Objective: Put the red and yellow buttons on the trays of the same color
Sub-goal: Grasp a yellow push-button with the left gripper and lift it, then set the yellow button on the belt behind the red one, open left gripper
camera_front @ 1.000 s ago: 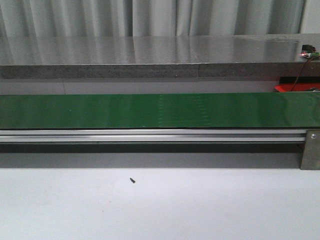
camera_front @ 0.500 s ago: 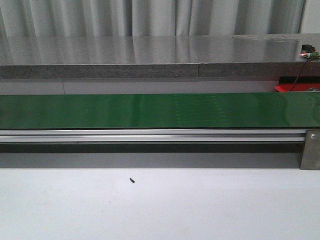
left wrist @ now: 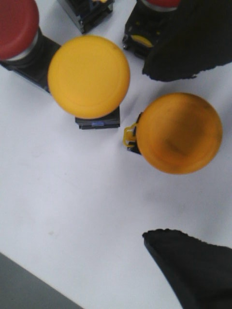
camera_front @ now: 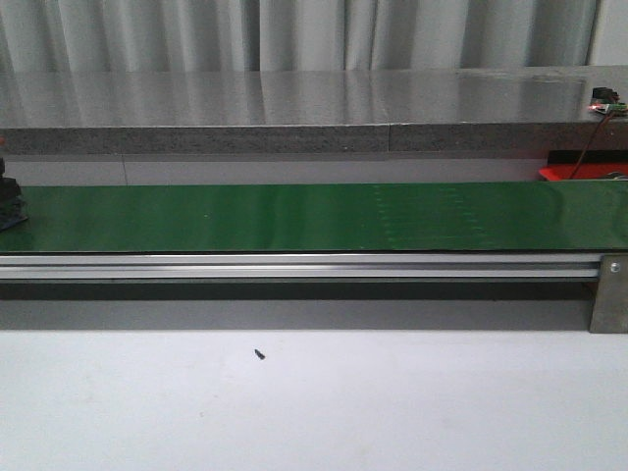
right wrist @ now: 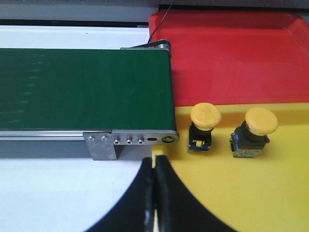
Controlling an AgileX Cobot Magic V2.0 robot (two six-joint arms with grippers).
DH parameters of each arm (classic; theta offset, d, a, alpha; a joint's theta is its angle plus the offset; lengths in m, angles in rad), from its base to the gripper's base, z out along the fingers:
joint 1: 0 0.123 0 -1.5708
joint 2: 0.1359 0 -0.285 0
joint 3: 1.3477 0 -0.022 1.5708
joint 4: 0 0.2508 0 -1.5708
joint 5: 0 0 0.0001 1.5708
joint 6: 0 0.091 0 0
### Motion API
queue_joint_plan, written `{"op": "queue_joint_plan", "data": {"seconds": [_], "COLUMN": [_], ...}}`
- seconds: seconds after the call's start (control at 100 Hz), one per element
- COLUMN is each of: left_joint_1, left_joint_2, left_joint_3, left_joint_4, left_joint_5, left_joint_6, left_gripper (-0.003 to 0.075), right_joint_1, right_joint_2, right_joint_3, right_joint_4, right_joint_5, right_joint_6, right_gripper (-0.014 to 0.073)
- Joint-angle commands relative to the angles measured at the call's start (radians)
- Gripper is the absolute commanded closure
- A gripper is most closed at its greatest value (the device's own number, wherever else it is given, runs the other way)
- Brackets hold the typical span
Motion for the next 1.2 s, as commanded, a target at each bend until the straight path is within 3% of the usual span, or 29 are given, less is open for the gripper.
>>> {"op": "queue_joint_plan", "data": {"seconds": [0.0, 0.18, 0.28, 0.7, 0.93, 1.19], "left_joint_1": [0.002, 0.002, 0.002, -0.013, -0.1, -0.213], "left_joint_2": [-0.036, -0.017, -0.017, -0.164, -0.273, -0.271], "left_joint_3": [-0.03, -0.03, -0.03, -0.03, -0.03, -0.03], "left_joint_4": [-0.003, -0.02, -0.022, -0.006, -0.006, -0.004], "left_joint_5": [-0.056, -0.056, -0.058, 0.029, 0.061, 0.089], "left_joint_6": [-0.001, -0.001, -0.001, 0.001, 0.015, 0.02], "left_gripper": [0.0205, 0.0494, 0.0564, 0.0568, 0.0568, 0.0568], "right_joint_1": [-0.005, -0.005, -0.005, -0.005, -0.005, -0.005], "right_joint_2": [0.002, 0.002, 0.002, 0.002, 0.002, 0.002], "right_joint_3": [-0.025, -0.025, -0.025, -0.025, -0.025, -0.025], "right_joint_4": [-0.008, -0.008, -0.008, -0.008, -0.008, -0.008], "right_joint_5": [-0.071, -0.071, -0.071, -0.071, -0.071, -0.071], "right_joint_6": [0.0, 0.0, 0.0, 0.0, 0.0, 0.0], "right_gripper": [0.066, 0.066, 0.066, 0.066, 0.066, 0.066]}}
